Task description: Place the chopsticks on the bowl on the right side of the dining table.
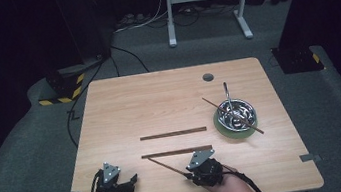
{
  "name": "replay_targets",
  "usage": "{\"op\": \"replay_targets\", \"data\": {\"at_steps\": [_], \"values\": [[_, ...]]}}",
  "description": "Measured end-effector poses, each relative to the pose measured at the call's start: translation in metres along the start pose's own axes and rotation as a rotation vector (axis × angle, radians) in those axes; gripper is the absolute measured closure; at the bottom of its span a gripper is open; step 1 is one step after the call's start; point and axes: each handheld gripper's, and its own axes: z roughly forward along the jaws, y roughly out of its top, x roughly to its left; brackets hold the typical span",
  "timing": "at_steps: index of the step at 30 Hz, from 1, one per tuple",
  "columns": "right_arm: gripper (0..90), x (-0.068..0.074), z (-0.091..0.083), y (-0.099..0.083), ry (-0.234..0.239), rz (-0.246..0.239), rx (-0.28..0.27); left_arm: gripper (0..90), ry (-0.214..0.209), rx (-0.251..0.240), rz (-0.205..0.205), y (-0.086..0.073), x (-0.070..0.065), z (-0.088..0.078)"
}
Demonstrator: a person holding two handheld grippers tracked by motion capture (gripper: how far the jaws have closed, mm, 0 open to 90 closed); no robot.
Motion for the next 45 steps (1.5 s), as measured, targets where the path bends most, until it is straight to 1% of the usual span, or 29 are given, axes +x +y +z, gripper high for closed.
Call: {"op": "replay_targets", "data": {"at_steps": [1, 2, 3, 6, 8, 16, 18, 19, 21, 22, 24, 27, 29, 30, 31, 34, 38, 43, 45], "values": [[73.0, 0.002, 0.003, 0.001, 0.003, -0.001, 0.005, 20.4, 0.000, 0.000, 0.000, 0.000, 0.000, 0.000], [73.4, 0.001, 0.004, 0.001, -0.001, -0.015, 0.005, 20.4, 0.000, 0.000, 0.000, 0.000, 0.000, 0.000], [73.8, 0.002, 0.005, 0.001, -0.001, -0.007, 0.004, 20.4, 0.000, 0.000, 0.001, 0.000, 0.000, 0.000], [75.0, 0.001, 0.007, 0.001, 0.002, -0.015, 0.013, 20.4, 0.000, 0.000, 0.001, 0.000, 0.000, 0.000], [75.8, 0.001, 0.008, 0.001, 0.006, -0.012, 0.018, 20.4, 0.000, 0.000, 0.001, 0.000, 0.000, 0.000], [77.4, 0.001, 0.011, 0.001, 0.009, -0.019, 0.020, 20.4, 0.000, 0.000, 0.001, 0.000, 0.000, 0.000], [79.1, 0.001, 0.011, 0.001, 0.010, -0.021, 0.020, 20.4, 0.000, 0.000, 0.001, 0.000, 0.000, 0.000], [82.1, 0.002, 0.011, 0.001, 0.007, -0.031, 0.020, 20.4, 0.000, 0.000, 0.000, 0.000, 0.000, 0.000], [83.1, 0.002, 0.011, 0.001, -0.008, -0.049, 0.020, 20.4, 0.000, 0.001, 0.000, 0.000, 0.000, 0.000], [83.1, 0.002, 0.011, 0.001, 0.008, -0.048, 0.017, 20.4, 0.000, 0.000, 0.001, 0.000, 0.000, 0.000], [83.3, 0.002, 0.011, 0.001, 0.008, -0.055, 0.019, 20.4, 0.000, 0.001, 0.000, 0.000, 0.000, 0.000], [83.2, 0.003, 0.009, 0.001, 0.004, -0.057, 0.011, 20.4, 0.000, 0.000, 0.000, 0.000, 0.000, 0.000], [83.2, 0.004, 0.008, 0.001, 0.004, -0.051, 0.007, 20.4, 0.000, 0.000, 0.000, 0.000, 0.000, 0.000], [83.3, 0.003, 0.006, 0.002, -0.003, -0.067, 0.002, 20.4, 0.000, 0.000, 0.001, 0.000, 0.000, 0.000], [83.3, 0.003, 0.006, 0.002, -0.003, -0.067, 0.002, 20.4, 0.000, 0.000, 0.001, 0.000, 0.000, 0.000], [83.2, 0.002, 0.003, 0.003, -0.004, -0.059, -0.002, 20.4, 0.000, 0.000, 0.001, 0.000, 0.000, 0.000], [83.2, 0.000, 0.000, 0.003, -0.011, -0.062, -0.005, 20.4, 0.000, 0.001, 0.000, 0.000, 0.000, 0.000], [83.3, -0.002, -0.003, 0.003, -0.016, -0.054, -0.006, 20.4, 0.000, 0.000, 0.001, 0.000, 0.000, 0.000], [83.3, -0.004, -0.006, 0.002, -0.029, -0.051, -0.013, 20.4, 0.000, 0.000, 0.001, 0.000, 0.000, 0.000]]}}
